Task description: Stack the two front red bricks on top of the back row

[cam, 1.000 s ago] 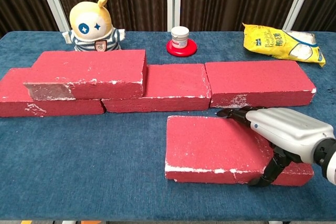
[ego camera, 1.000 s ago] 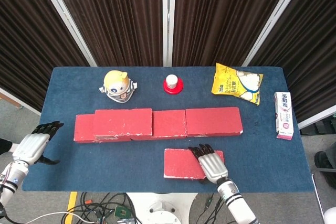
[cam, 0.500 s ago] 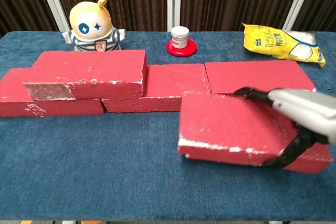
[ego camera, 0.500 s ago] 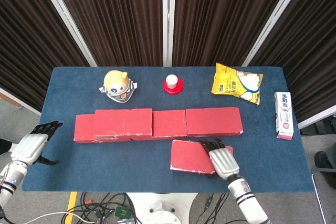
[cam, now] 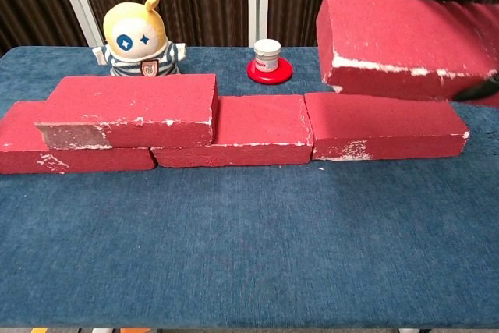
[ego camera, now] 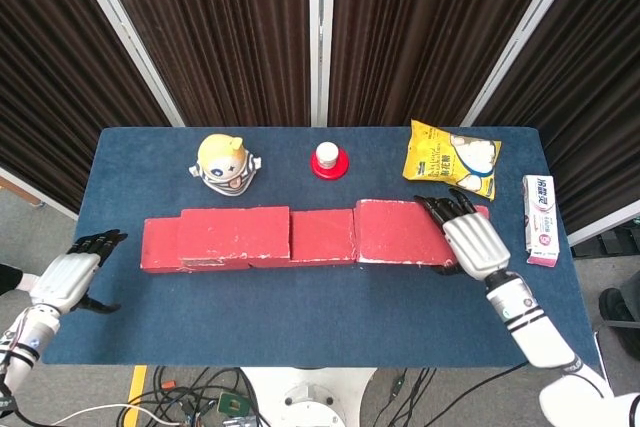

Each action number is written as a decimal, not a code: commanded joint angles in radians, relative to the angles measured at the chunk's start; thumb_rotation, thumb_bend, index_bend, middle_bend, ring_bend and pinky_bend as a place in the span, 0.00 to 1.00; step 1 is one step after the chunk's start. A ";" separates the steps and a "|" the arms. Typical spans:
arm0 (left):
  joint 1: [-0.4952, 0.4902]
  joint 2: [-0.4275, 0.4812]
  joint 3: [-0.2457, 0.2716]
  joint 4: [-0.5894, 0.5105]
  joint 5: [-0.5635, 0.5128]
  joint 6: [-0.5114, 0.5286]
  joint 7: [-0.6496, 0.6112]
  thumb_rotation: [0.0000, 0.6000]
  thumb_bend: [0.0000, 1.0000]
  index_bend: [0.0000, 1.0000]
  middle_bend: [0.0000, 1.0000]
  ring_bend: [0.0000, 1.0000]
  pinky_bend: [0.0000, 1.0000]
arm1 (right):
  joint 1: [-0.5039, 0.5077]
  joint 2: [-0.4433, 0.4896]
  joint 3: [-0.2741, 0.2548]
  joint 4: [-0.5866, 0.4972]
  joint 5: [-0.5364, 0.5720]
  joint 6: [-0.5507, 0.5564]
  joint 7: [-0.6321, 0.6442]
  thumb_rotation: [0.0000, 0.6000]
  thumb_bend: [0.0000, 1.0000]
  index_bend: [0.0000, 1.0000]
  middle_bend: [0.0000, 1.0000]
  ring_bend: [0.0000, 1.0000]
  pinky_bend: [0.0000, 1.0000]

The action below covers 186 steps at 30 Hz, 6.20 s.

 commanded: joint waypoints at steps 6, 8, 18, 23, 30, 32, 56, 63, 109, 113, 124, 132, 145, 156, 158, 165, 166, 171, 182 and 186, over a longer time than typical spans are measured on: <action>0.001 -0.004 -0.006 0.005 -0.008 -0.006 -0.005 1.00 0.00 0.00 0.00 0.00 0.00 | 0.185 -0.006 0.039 0.172 -0.053 -0.254 0.204 1.00 0.10 0.00 0.19 0.24 0.00; 0.004 -0.005 -0.005 0.007 -0.005 -0.004 -0.009 1.00 0.00 0.00 0.00 0.00 0.00 | 0.218 -0.018 0.041 0.195 -0.060 -0.289 0.216 1.00 0.10 0.00 0.19 0.24 0.00; 0.050 -0.053 -0.013 0.065 0.065 0.099 -0.047 1.00 0.00 0.00 0.00 0.00 0.00 | 0.326 -0.091 0.040 0.205 0.079 -0.435 0.141 1.00 0.10 0.00 0.19 0.23 0.00; 0.074 -0.076 -0.016 0.101 0.095 0.150 -0.073 1.00 0.00 0.00 0.00 0.00 0.00 | 0.351 -0.140 0.038 0.214 0.158 -0.420 0.072 1.00 0.10 0.00 0.19 0.23 0.00; 0.080 -0.076 -0.015 0.116 0.101 0.146 -0.101 1.00 0.00 0.00 0.00 0.00 0.00 | 0.377 -0.199 0.028 0.245 0.243 -0.387 -0.013 1.00 0.10 0.00 0.19 0.22 0.00; 0.081 -0.078 -0.017 0.119 0.103 0.148 -0.106 1.00 0.00 0.00 0.00 0.00 0.00 | 0.385 -0.212 0.026 0.250 0.265 -0.381 -0.031 1.00 0.10 0.00 0.19 0.21 0.00; 0.093 -0.086 -0.016 0.148 0.109 0.140 -0.142 1.00 0.00 0.00 0.00 0.00 0.00 | 0.420 -0.307 -0.010 0.318 0.406 -0.349 -0.108 1.00 0.10 0.00 0.18 0.20 0.00; 0.092 -0.083 -0.015 0.151 0.110 0.129 -0.149 1.00 0.00 0.00 0.00 0.00 0.00 | 0.434 -0.317 -0.015 0.312 0.435 -0.346 -0.130 1.00 0.10 0.00 0.18 0.20 0.00; 0.102 -0.082 -0.008 0.177 0.115 0.108 -0.201 1.00 0.00 0.00 0.00 0.00 0.00 | 0.489 -0.379 -0.036 0.330 0.581 -0.320 -0.210 1.00 0.10 0.00 0.18 0.20 0.00; 0.102 -0.086 -0.005 0.183 0.113 0.101 -0.204 1.00 0.00 0.00 0.00 0.00 0.00 | 0.489 -0.380 -0.035 0.330 0.579 -0.319 -0.206 1.00 0.10 0.00 0.18 0.20 0.00; 0.103 -0.089 -0.006 0.185 0.113 0.101 -0.201 1.00 0.00 0.00 0.00 0.00 0.00 | 0.492 -0.382 -0.030 0.329 0.581 -0.318 -0.199 1.00 0.10 0.00 0.17 0.20 0.00; 0.102 -0.086 -0.007 0.184 0.113 0.101 -0.204 1.00 0.00 0.00 0.00 0.00 0.00 | 0.496 -0.382 -0.035 0.331 0.595 -0.320 -0.206 1.00 0.09 0.00 0.16 0.15 0.00; 0.104 -0.084 -0.008 0.185 0.114 0.102 -0.208 1.00 0.00 0.00 0.00 0.00 0.00 | 0.508 -0.371 -0.040 0.318 0.607 -0.343 -0.200 1.00 0.00 0.00 0.08 0.02 0.00; 0.105 -0.081 -0.010 0.184 0.113 0.104 -0.210 1.00 0.00 0.00 0.00 0.00 0.00 | 0.498 -0.341 -0.029 0.274 0.587 -0.319 -0.179 1.00 0.00 0.00 0.00 0.00 0.00; 0.104 -0.080 -0.010 0.182 0.112 0.103 -0.207 1.00 0.00 0.00 0.00 0.00 0.00 | 0.492 -0.323 -0.025 0.250 0.574 -0.303 -0.175 1.00 0.00 0.00 0.00 0.00 0.00; 0.107 -0.088 -0.018 0.179 0.106 0.118 -0.189 1.00 0.00 0.00 0.00 0.00 0.00 | 0.448 -0.231 -0.016 0.148 0.521 -0.239 -0.153 1.00 0.00 0.00 0.00 0.00 0.00; 0.108 -0.091 -0.018 0.179 0.106 0.120 -0.183 1.00 0.00 0.00 0.00 0.00 0.00 | 0.441 -0.218 -0.016 0.137 0.513 -0.230 -0.149 1.00 0.00 0.00 0.00 0.00 0.00; 0.102 -0.096 -0.023 0.169 0.096 0.115 -0.154 1.00 0.00 0.00 0.00 0.00 0.00 | 0.398 -0.161 -0.022 0.120 0.480 -0.193 -0.127 1.00 0.00 0.00 0.00 0.00 0.00; 0.099 -0.105 -0.031 0.158 0.073 0.115 -0.114 1.00 0.00 0.00 0.00 0.00 0.00 | 0.360 -0.178 -0.038 0.263 0.489 -0.224 -0.095 1.00 0.00 0.00 0.00 0.00 0.00; 0.099 -0.106 -0.032 0.152 0.068 0.116 -0.103 1.00 0.00 0.00 0.00 0.00 0.00 | 0.356 -0.205 -0.040 0.304 0.486 -0.242 -0.086 1.00 0.00 0.00 0.00 0.00 0.00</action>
